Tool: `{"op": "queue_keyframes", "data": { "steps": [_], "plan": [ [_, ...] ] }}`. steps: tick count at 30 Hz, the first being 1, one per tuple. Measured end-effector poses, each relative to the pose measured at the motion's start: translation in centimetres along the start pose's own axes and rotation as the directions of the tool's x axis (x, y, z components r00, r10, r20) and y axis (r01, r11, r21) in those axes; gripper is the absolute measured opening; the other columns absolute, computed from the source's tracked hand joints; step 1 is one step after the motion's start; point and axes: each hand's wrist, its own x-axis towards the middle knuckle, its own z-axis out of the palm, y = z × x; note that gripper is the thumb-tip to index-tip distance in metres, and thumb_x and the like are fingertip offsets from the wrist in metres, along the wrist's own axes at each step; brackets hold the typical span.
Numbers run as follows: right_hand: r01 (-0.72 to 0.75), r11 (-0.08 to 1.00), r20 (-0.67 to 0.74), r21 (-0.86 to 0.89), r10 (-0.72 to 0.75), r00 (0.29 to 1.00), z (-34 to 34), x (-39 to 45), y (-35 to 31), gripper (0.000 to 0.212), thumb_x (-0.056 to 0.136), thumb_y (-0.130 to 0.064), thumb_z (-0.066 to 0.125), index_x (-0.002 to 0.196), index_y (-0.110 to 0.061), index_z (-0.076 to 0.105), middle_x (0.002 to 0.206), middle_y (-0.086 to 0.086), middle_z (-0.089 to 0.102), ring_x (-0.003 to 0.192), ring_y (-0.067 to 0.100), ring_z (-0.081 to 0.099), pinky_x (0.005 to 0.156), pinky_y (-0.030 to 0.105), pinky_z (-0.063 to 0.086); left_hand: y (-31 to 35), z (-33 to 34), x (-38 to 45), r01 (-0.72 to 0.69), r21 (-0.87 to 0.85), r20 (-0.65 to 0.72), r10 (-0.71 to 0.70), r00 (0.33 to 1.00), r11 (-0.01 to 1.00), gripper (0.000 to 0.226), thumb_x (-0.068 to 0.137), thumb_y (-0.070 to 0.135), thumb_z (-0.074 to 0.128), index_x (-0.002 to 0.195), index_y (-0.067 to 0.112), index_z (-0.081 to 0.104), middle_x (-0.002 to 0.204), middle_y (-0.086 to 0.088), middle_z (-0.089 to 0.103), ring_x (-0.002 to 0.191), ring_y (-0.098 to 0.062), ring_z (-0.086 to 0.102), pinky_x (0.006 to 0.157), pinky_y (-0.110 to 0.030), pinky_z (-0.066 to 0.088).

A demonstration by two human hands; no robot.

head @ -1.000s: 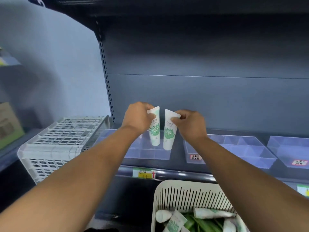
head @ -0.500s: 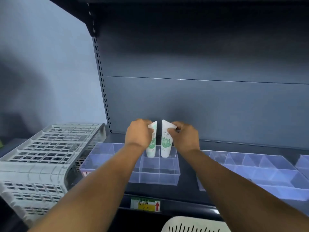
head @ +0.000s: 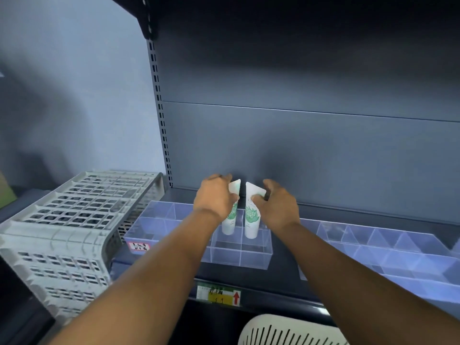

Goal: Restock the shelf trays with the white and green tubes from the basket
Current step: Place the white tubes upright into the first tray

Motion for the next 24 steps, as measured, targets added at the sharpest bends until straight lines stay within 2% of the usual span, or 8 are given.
{"op": "queue_keyframes", "data": {
  "steps": [4,7,11,14,21,24],
  "plan": [
    [0.066,0.997,0.021,-0.051,-0.065,0.998,-2.0,-2.9,0.3,0.061,0.093,-0.033,0.056,0.147,-0.018,0.032,0.150,0.001,0.039,0.136,0.022,0.040,0.107,0.034,0.036,1.1,-1.0,-2.8,-0.080,0.050,-0.033,0.081,0.996,0.996,0.062,0.092,0.027,0.059,0.146,0.010,0.033,0.151,-0.005,0.036,0.139,-0.025,0.031,0.112,-0.030,0.028],
    [0.141,0.982,0.067,-0.123,-0.133,0.989,-3.3,-6.2,1.3,0.065,0.094,-0.034,0.054,0.150,-0.017,0.025,0.156,0.001,0.029,0.143,0.019,0.027,0.115,0.030,0.024,1.9,-1.0,-6.2,-0.141,0.053,-0.040,0.143,0.989,0.989,0.067,0.092,0.030,0.059,0.148,0.011,0.028,0.153,-0.003,0.032,0.140,-0.022,0.029,0.114,-0.026,0.023],
    [0.177,0.946,0.153,-0.272,-0.139,0.978,-4.3,-11.3,4.0,0.071,0.095,-0.040,0.050,0.152,-0.016,0.016,0.159,0.003,0.019,0.147,0.019,0.017,0.120,0.031,0.016,2.6,0.9,-11.7,-0.212,0.114,0.060,0.206,0.977,0.971,0.070,0.095,0.032,0.053,0.152,0.013,0.018,0.158,-0.003,0.022,0.145,-0.020,0.020,0.118,-0.025,0.015],
    [0.157,0.927,0.197,-0.341,-0.093,0.976,-4.9,-15.1,6.5,0.071,0.096,-0.042,0.047,0.153,-0.016,0.014,0.160,0.002,0.017,0.148,0.018,0.014,0.121,0.033,0.013,3.0,2.8,-15.7,-0.242,0.160,0.160,0.217,0.963,0.957,0.073,0.095,0.036,0.052,0.153,0.013,0.013,0.160,-0.005,0.018,0.147,-0.020,0.017,0.120,-0.030,0.016],
    [0.087,0.903,0.270,-0.420,0.033,0.962,-6.0,-22.0,12.1,0.070,0.096,-0.044,0.045,0.152,-0.015,0.016,0.160,0.003,0.018,0.147,0.019,0.016,0.121,0.034,0.015,3.2,7.6,-23.0,-0.291,0.214,0.325,0.213,0.921,0.932,0.072,0.095,0.038,0.050,0.152,0.011,0.015,0.159,-0.005,0.020,0.146,-0.019,0.018,0.119,-0.030,0.016],
    [0.068,0.902,0.308,-0.426,0.074,0.948,-6.2,-24.2,14.2,0.070,0.095,-0.042,0.048,0.152,-0.015,0.019,0.159,0.004,0.022,0.146,0.019,0.020,0.120,0.034,0.018,3.0,9.6,-25.3,-0.248,0.192,0.406,0.153,0.901,0.950,0.072,0.093,0.038,0.052,0.151,0.012,0.019,0.157,-0.004,0.024,0.144,-0.021,0.022,0.118,-0.033,0.022]
  ]
}}
